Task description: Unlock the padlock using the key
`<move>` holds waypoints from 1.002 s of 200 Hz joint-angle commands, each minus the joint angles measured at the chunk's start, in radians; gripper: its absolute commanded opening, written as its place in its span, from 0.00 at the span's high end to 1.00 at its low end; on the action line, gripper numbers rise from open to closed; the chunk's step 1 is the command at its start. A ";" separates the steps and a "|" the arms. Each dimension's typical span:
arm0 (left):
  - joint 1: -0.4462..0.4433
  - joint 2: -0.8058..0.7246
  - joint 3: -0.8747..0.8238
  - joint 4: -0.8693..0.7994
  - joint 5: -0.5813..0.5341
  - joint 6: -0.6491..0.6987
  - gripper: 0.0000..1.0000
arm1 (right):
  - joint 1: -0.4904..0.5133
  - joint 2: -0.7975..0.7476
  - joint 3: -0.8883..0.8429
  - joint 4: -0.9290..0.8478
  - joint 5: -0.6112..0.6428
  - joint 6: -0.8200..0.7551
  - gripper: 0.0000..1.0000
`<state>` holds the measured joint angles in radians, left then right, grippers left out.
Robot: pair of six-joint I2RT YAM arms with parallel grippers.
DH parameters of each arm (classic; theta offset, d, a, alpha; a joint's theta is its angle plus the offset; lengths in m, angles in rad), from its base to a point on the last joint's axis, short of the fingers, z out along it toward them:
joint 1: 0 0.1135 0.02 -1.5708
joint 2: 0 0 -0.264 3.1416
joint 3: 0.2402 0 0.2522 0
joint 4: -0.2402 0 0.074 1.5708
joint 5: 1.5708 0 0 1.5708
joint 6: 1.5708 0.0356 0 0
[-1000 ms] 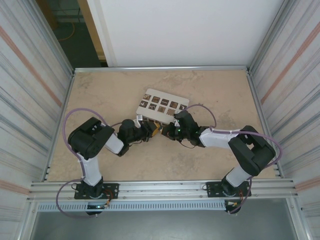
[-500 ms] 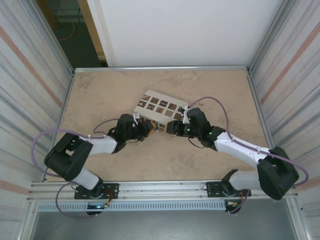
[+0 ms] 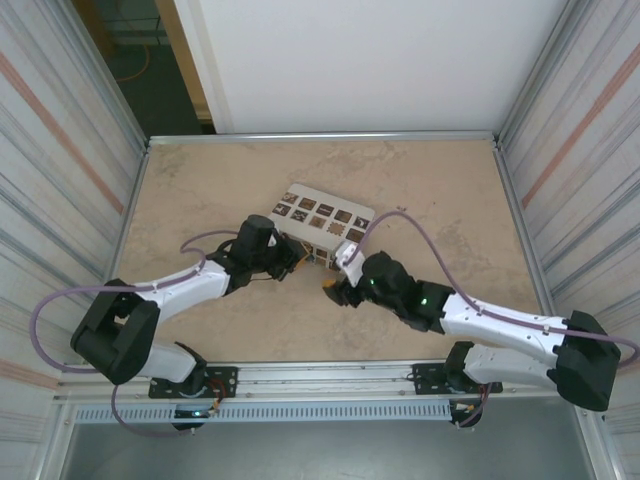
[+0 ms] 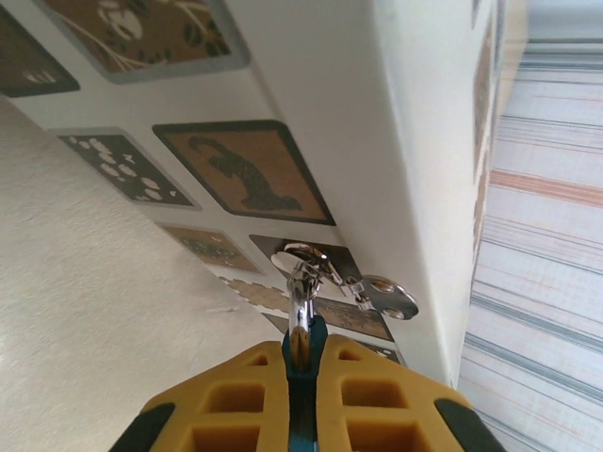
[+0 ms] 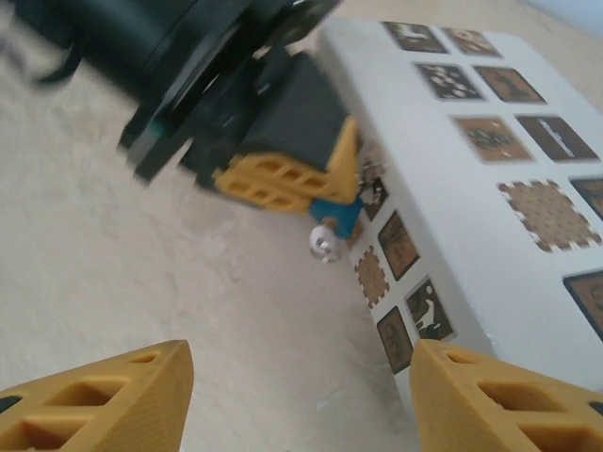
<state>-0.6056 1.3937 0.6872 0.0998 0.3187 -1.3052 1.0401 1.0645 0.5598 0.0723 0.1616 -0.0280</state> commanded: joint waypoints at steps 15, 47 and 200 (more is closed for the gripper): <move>-0.019 -0.016 0.080 -0.142 -0.006 -0.010 1.00 | 0.056 0.044 -0.054 0.146 0.141 -0.339 0.37; -0.027 -0.015 0.096 -0.177 -0.020 -0.046 1.00 | 0.083 0.145 -0.078 0.280 0.216 -0.427 0.37; -0.028 -0.003 0.082 -0.132 0.002 -0.056 1.00 | 0.113 0.456 -0.014 0.565 0.297 -0.463 0.60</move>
<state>-0.6239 1.3949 0.7479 -0.0776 0.3115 -1.3510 1.1461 1.5043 0.5148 0.5842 0.4255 -0.5072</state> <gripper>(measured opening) 0.110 0.417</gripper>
